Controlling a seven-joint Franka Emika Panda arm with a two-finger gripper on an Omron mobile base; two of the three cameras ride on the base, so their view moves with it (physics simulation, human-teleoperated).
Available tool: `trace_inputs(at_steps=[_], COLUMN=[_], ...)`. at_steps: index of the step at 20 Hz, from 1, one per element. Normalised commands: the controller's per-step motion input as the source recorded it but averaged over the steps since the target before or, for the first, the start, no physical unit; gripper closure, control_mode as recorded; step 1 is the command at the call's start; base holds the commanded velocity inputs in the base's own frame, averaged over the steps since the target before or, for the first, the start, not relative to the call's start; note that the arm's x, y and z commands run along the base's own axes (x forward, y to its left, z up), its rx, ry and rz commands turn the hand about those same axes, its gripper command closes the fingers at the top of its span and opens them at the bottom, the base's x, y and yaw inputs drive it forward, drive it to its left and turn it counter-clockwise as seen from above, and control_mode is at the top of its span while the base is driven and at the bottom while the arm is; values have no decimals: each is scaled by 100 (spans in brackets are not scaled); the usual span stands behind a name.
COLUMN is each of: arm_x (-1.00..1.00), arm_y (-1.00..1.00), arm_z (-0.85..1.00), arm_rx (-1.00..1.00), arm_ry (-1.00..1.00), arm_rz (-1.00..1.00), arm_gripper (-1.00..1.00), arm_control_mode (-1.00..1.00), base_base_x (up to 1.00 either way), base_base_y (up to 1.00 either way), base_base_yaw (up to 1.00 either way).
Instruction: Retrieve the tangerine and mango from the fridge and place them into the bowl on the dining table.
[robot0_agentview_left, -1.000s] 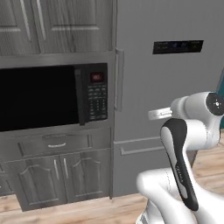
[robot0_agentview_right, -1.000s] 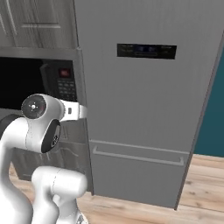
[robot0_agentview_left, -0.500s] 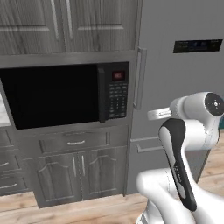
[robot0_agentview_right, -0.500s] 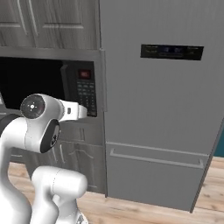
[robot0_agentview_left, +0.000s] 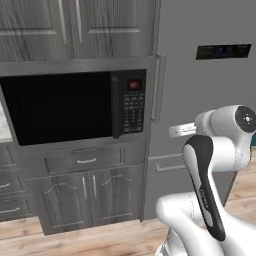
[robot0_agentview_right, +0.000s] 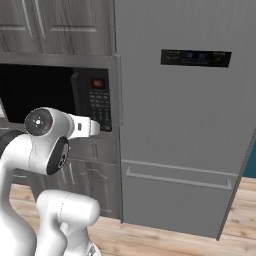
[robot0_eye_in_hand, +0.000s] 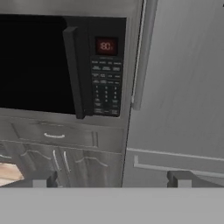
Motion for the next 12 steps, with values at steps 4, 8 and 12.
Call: trace_inputs(at_steps=[4, 8, 12], arm_x=[0, 27, 38], arm_y=[0, -1, -18], arm_z=[0, 0, 0], arm_rx=[0, 1, 3], arm_ry=[0, -1, 0], arm_rz=[0, 0, -1], arm_gripper=[-100, -100, -100], arm_control_mode=[100, -100, -100], base_base_x=[-5, 0, 0], base_base_y=[0, 0, 0], base_base_yaw=[0, 0, 0])
